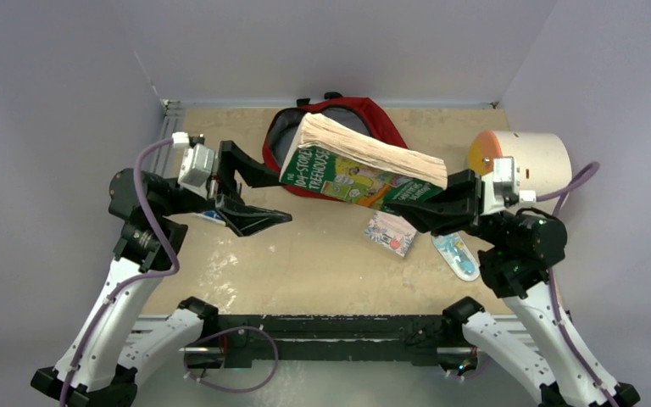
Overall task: Pack the student bag
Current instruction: Pick up the book from the center of the board.
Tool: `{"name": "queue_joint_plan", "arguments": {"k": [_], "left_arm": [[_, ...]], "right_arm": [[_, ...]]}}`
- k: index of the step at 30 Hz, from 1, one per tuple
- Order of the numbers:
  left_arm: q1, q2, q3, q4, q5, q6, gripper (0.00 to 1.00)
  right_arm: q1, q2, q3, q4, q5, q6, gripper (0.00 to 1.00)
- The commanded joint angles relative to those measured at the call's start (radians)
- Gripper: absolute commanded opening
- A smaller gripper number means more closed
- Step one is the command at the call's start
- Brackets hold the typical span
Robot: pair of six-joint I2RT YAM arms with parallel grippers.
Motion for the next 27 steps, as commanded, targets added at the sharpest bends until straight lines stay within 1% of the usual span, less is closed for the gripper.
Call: {"name": "queue_joint_plan", "arguments": {"k": [1, 6, 11, 15, 21, 27], "left_arm": [[0.005, 0.016, 0.026, -0.025, -0.043, 0.011, 0.62], [0.005, 0.022, 0.026, 0.021, -0.034, -0.013, 0.62], [0.005, 0.02, 0.017, 0.087, 0.021, -0.06, 0.62], [0.005, 0.005, 0.001, 0.119, 0.036, -0.07, 0.62], [0.005, 0.005, 0.003, 0.12, 0.014, -0.066, 0.62], [0.005, 0.021, 0.001, 0.128, -0.016, -0.09, 0.52]], "right_arm": [[0.004, -0.029, 0.018, 0.163, 0.046, 0.016, 0.0], [0.003, 0.025, 0.043, 0.12, -0.032, 0.013, 0.0], [0.003, 0.022, 0.032, 0.062, 0.007, -0.035, 0.0], [0.003, 0.029, 0.036, 0.023, -0.01, -0.054, 0.0], [0.003, 0.051, 0.058, -0.066, -0.111, -0.105, 0.0], [0.003, 0.048, 0.056, -0.093, -0.127, -0.131, 0.0]]}}
